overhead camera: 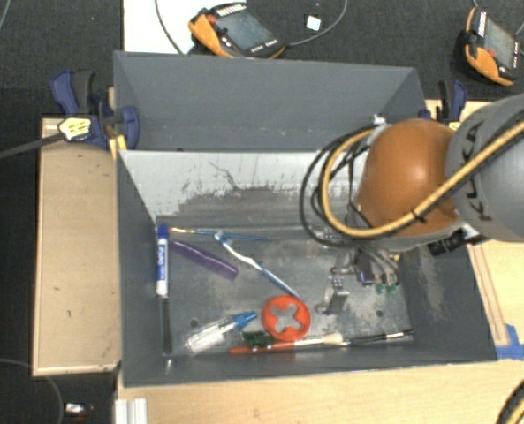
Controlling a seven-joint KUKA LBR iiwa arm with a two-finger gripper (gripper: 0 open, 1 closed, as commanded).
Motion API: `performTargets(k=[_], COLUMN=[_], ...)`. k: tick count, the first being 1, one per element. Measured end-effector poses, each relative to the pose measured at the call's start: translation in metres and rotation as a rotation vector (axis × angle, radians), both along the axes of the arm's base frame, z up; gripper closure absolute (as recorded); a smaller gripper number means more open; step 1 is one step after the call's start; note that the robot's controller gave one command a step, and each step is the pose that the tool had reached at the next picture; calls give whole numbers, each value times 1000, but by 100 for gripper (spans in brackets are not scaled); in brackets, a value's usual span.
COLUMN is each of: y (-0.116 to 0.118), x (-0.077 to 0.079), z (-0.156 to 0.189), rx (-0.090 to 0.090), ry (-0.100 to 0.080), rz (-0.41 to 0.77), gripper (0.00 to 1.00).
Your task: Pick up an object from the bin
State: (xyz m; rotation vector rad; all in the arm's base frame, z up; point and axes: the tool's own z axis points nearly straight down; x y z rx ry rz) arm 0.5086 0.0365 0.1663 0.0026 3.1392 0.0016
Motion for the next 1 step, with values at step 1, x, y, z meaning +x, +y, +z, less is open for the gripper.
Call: performTargets(k=[1], y=[28], x=[-10], z=[-26], rx=[1], ry=[1], rz=[-169], gripper=[0])
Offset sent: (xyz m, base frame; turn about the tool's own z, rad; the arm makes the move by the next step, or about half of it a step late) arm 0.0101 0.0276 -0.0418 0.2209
